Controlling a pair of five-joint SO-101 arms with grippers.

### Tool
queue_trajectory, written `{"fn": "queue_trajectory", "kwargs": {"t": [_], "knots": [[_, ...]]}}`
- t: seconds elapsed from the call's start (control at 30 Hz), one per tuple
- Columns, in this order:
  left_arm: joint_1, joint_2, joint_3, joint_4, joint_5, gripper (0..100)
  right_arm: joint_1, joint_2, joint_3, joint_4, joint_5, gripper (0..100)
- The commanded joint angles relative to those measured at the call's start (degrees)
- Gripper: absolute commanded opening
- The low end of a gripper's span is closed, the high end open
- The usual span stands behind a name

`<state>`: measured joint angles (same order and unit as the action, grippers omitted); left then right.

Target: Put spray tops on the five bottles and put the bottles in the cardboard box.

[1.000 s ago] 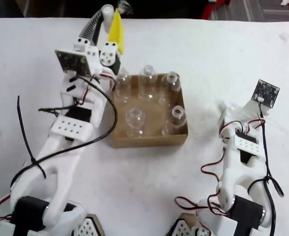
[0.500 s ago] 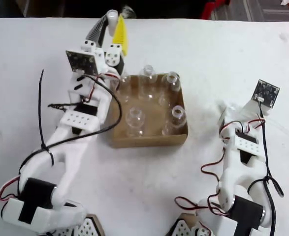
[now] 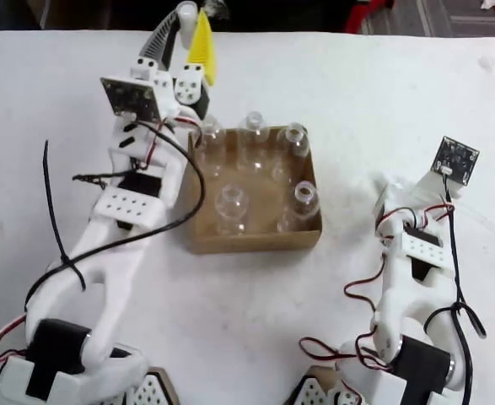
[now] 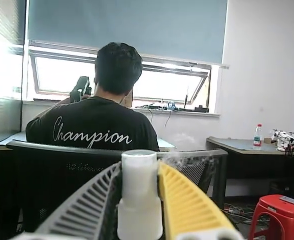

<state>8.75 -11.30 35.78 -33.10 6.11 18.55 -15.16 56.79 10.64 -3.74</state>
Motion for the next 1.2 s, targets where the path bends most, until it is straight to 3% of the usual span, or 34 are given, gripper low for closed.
{"fn": "queue_trajectory", "kwargs": {"t": [0.0,0.63,0.9,1.17], "knots": [[-0.5,-2.9,-3.3,0.4,0.4,2,-0.7,-0.2,-1.9,-1.4,0.4,4.9],[0.0,-2.9,4.0,-0.1,0.2,2,-0.7,-0.2,-1.9,-1.4,0.4,4.9],[0.0,-2.9,11.9,-12.8,0.2,2,-0.7,-0.2,-1.9,-1.4,0.4,4.9],[0.2,-2.9,16.3,-14.3,0.2,2,-0.7,-0.2,-1.9,-1.4,0.4,4.9]]}}
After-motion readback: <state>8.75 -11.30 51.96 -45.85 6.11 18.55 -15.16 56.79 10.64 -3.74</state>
